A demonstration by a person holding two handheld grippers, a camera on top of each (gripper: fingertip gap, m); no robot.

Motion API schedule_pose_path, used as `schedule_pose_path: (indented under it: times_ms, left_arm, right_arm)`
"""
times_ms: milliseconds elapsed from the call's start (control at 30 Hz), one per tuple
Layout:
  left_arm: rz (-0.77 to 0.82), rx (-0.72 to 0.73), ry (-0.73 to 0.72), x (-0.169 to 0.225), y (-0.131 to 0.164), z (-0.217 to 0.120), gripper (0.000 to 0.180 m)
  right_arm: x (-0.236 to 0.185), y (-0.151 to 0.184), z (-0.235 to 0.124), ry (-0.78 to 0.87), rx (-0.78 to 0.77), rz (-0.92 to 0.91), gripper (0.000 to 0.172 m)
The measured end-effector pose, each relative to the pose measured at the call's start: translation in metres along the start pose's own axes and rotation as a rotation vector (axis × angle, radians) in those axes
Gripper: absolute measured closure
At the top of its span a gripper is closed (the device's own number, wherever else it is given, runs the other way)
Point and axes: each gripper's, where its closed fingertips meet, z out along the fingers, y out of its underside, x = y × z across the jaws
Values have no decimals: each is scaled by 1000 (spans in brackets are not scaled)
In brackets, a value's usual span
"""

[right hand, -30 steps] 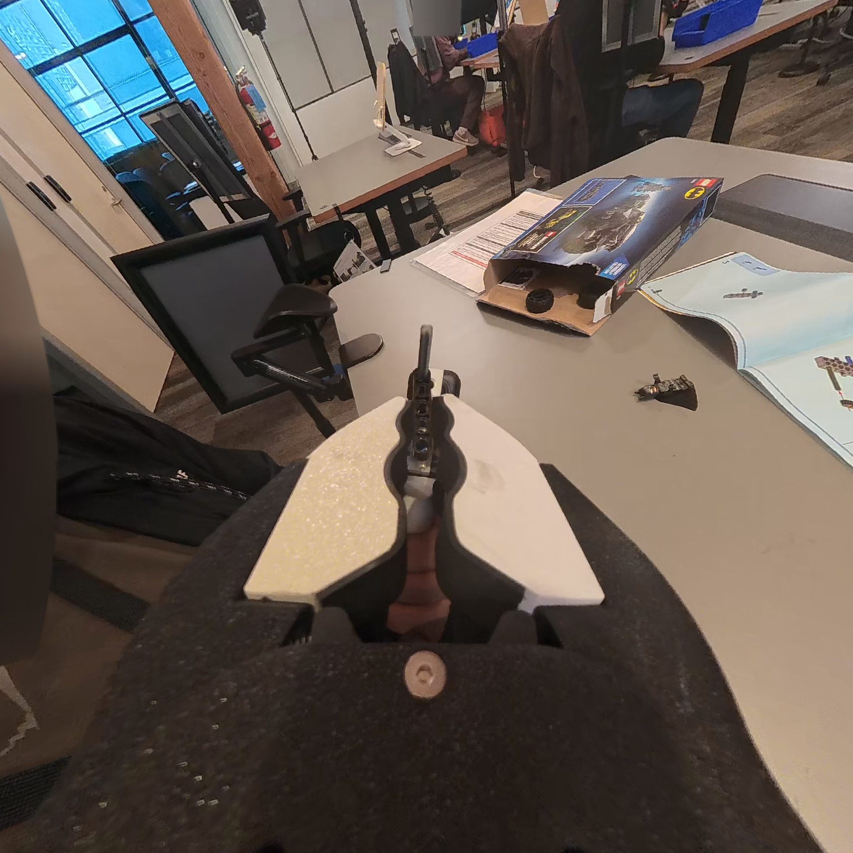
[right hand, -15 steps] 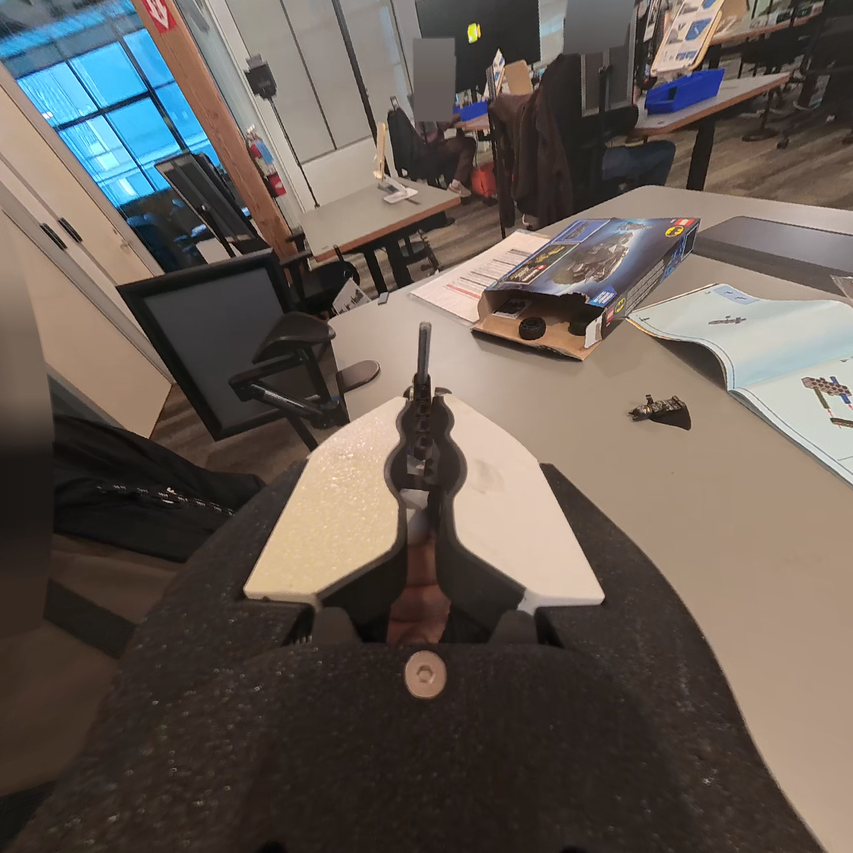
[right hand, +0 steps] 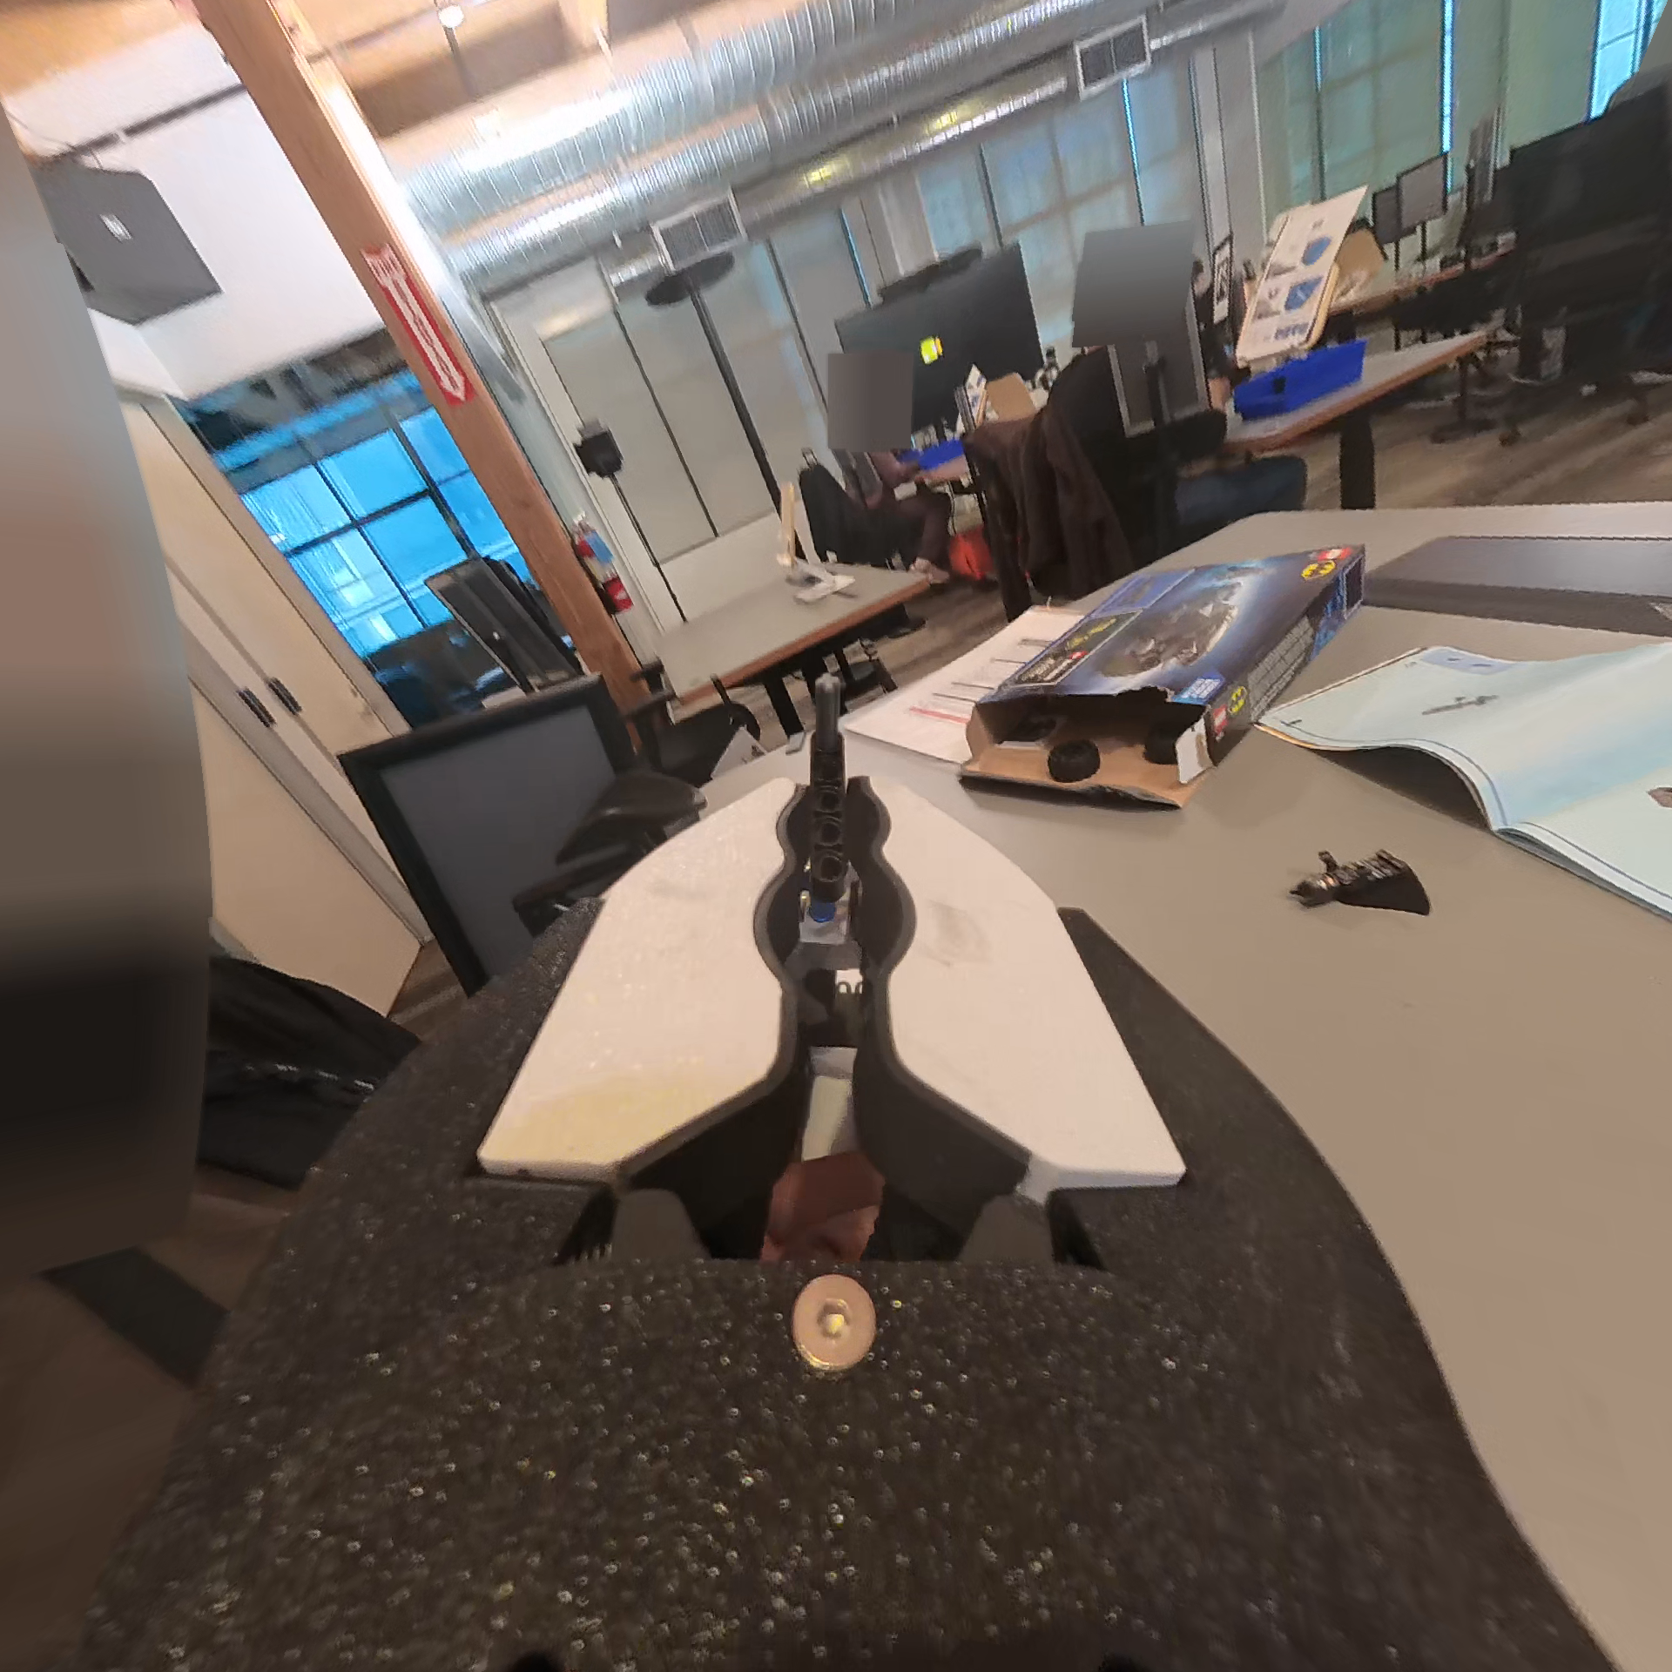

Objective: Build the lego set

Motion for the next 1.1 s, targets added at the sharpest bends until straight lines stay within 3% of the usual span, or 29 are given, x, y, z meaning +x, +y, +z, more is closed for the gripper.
schedule_pose_path:
  times_ms: [1100]
  left_arm:
    - [28,-22,-48,-5,3,0,169]
  right_arm:
    - [6,2,0,4,201,33,164]
